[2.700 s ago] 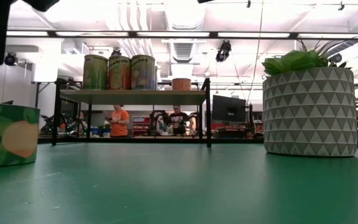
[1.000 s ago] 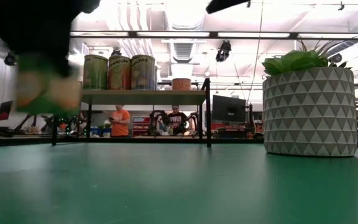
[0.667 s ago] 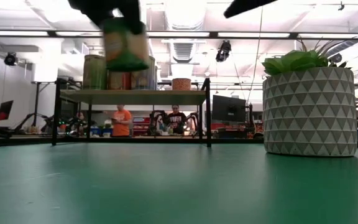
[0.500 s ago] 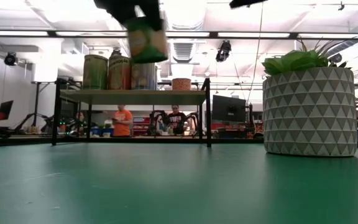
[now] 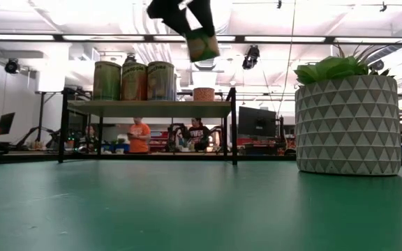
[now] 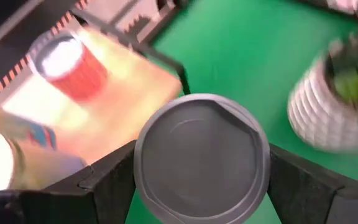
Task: Pick and place cans onto a shelf
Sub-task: Put the small canned sliced peaches on the shelf
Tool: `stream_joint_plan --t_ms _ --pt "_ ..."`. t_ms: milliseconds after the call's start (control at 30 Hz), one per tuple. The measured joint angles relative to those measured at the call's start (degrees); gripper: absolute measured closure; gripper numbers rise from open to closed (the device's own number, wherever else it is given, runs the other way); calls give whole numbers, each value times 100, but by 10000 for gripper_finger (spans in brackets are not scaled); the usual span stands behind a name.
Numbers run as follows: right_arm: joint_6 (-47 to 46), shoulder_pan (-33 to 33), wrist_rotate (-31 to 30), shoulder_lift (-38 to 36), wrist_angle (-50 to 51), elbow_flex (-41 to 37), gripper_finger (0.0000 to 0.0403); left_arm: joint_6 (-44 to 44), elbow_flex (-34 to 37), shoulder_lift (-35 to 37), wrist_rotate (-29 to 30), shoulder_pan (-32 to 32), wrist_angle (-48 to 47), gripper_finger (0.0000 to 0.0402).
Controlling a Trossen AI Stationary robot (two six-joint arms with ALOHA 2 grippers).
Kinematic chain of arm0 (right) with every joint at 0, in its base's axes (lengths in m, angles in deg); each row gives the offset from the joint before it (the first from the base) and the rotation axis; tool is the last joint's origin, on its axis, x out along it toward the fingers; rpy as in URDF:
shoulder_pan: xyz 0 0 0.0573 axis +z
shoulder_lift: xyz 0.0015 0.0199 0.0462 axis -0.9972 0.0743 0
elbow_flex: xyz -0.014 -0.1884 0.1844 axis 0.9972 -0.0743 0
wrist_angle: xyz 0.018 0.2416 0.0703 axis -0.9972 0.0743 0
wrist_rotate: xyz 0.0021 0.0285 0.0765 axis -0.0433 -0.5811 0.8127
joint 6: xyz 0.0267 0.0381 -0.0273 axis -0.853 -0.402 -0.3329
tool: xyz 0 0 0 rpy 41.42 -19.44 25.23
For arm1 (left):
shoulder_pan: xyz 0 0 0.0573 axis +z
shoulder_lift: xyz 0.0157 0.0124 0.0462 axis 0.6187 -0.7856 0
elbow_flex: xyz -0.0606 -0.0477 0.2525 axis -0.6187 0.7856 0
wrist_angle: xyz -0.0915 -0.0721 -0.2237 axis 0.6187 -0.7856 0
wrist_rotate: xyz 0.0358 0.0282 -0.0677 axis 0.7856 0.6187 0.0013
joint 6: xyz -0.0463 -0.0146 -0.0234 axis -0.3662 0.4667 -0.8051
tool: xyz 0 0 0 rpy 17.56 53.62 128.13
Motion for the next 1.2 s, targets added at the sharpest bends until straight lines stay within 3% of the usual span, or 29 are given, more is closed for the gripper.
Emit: stream_joint_plan --t_ms 500,1200 --pt "94 0 -2 48 19 -10 394 736 107 -556 -15 1008 565 113" --pt "98 0 -4 50 52 -10 394 895 212 -762 -175 1408 1115 94"
